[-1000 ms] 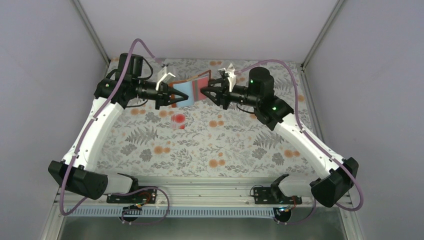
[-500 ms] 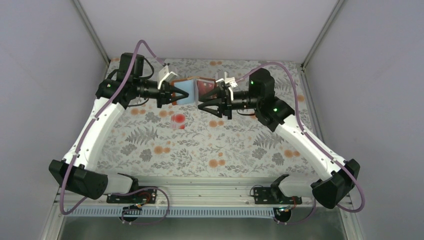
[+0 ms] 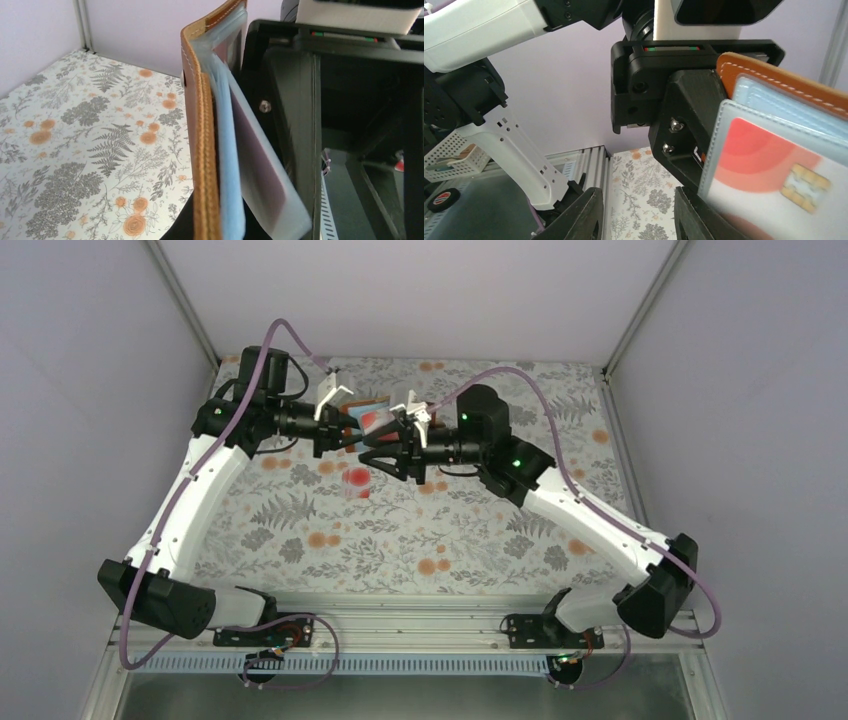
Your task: Take the credit cards out of the card holder
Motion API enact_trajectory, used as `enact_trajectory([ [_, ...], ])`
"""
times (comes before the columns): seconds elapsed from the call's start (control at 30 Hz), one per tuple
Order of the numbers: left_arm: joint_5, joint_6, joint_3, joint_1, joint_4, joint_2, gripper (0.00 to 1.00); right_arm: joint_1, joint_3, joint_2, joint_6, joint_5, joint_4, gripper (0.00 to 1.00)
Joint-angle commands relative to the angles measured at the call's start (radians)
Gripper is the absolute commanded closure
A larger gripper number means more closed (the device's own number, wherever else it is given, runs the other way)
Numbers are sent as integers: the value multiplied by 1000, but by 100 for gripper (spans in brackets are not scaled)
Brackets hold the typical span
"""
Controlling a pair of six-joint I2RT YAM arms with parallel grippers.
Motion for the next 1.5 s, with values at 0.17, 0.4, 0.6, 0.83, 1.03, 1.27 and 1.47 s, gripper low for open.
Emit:
enact_trajectory([
  [0.17, 124, 144, 36, 3, -70, 5, 98, -57, -86, -192, -111, -57, -90, 61],
  [0.4, 144, 184, 37, -3, -99, -2, 98, -134, -53, -172, -81, -57, -154, 61],
  [0.6, 196, 300, 50, -6, -185, -14, 98, -158, -14, -138, -61, -95, -154, 59],
  [0.83, 194, 315, 56, -10, -199, -6, 98, -143, -10, -84, -49, -227, -115, 68],
  [1.03, 157, 265, 49, -10, -163, -15, 98, -136, -17, -74, -28, -308, -73, 92],
  [1.27, 132, 277, 43, -10, -176, -14, 98, -147, -42, -121, -36, -190, -120, 96],
  [1.47, 129, 283, 39, -10, -186, -19, 97, -172, -48, -145, -43, -160, -160, 96],
])
